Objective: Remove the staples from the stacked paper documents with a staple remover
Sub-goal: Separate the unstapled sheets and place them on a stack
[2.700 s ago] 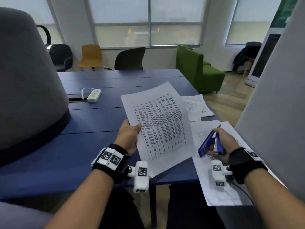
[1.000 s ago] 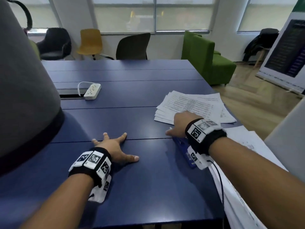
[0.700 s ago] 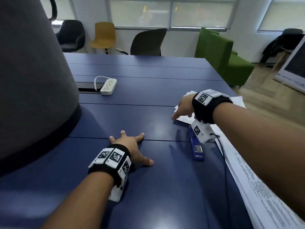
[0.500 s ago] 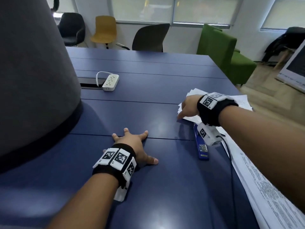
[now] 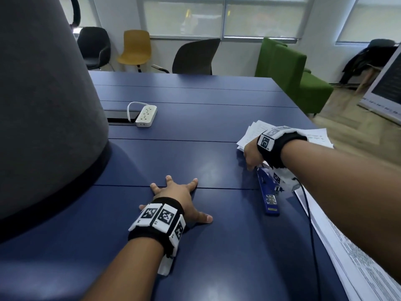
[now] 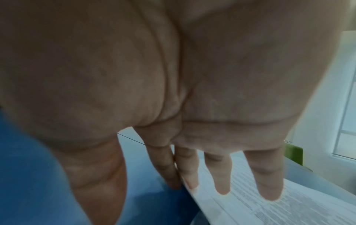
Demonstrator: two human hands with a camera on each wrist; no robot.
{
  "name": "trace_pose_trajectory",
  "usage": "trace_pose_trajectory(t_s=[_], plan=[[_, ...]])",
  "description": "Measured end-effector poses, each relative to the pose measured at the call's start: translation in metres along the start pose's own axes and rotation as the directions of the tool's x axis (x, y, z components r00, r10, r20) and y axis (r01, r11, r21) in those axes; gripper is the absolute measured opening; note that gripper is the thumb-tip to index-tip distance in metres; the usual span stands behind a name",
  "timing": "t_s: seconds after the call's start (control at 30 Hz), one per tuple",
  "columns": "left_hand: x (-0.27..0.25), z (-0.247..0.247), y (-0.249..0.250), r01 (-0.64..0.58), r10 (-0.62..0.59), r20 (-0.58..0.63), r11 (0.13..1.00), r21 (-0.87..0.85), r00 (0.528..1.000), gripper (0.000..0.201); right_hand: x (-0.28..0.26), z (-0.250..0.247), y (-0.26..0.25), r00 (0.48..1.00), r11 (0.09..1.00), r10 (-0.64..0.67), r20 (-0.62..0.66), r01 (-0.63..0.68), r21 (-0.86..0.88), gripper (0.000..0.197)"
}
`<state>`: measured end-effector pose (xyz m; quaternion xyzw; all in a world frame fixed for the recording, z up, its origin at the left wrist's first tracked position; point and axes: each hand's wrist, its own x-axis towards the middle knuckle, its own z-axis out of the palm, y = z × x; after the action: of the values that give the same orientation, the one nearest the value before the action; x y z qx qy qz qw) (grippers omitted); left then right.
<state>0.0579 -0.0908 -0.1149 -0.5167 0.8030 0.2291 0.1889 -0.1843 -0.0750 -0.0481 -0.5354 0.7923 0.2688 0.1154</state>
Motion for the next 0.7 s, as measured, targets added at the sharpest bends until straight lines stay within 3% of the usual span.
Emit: trace_pose_trajectory(t_s=[0.07, 0.13, 0.23, 0.3, 0.4, 0.47, 0.53, 0.6, 0.67, 0.7], plan=[[0.0, -0.002, 0.0, 0.002, -0.002, 0.01, 1.0, 0.005, 1.0, 0.131, -0.011, -0.002, 0.009, 1.0, 0.999, 0.009, -0.013, -0.008, 0.053, 0.027], [-0.003, -0.003, 0.001, 0.01, -0.01, 0.013, 1.0, 0.006, 1.0, 0.13, -0.028, -0.009, 0.02, 0.994, 0.995, 0.015, -0.108, -0.004, 0.102, 0.018], [-0.014, -0.006, 0.004, 0.015, -0.015, 0.0, 1.0, 0.024, 1.0, 0.127, -0.064, -0.027, 0.047, 0.953, 0.97, 0.091, -0.289, -0.019, 0.244, 0.047], [-0.023, -0.012, 0.004, -0.021, 0.021, -0.058, 1.0, -0.001, 0.998, 0.118, -0.098, -0.038, 0.064, 0.877, 0.934, 0.138, -0.46, 0.038, 0.354, 0.059], [-0.034, -0.027, -0.001, -0.17, 0.104, -0.244, 0.949, -0.266, 0.964, 0.12, -0.15, -0.048, 0.073, 0.717, 0.852, 0.17, -0.676, 0.238, 0.466, 0.067], [-0.049, -0.031, 0.003, -0.355, 0.16, -0.419, 0.823, -0.444, 0.894, 0.126, -0.182, -0.049, 0.062, 0.642, 0.753, 0.168, -0.748, 0.406, 0.518, 0.068], [-0.07, -0.031, 0.018, -0.591, 0.268, -0.555, 0.584, -0.556, 0.788, 0.132, -0.207, -0.047, 0.038, 0.598, 0.631, 0.14, -0.789, 0.56, 0.537, 0.069], [-0.095, -0.029, 0.041, -0.74, 0.375, -0.638, 0.371, -0.561, 0.672, 0.133, -0.224, -0.041, 0.006, 0.578, 0.53, 0.093, -0.811, 0.661, 0.531, 0.068], [-0.111, -0.024, 0.059, -0.836, 0.345, -0.763, 0.273, -0.476, 0.547, 0.124, -0.232, -0.032, -0.025, 0.584, 0.428, 0.022, -0.812, 0.728, 0.535, 0.066], [-0.114, -0.021, 0.061, -0.854, 0.259, -0.817, 0.238, -0.462, 0.514, 0.107, -0.235, -0.025, -0.04, 0.594, 0.377, -0.034, -0.804, 0.752, 0.54, 0.066]])
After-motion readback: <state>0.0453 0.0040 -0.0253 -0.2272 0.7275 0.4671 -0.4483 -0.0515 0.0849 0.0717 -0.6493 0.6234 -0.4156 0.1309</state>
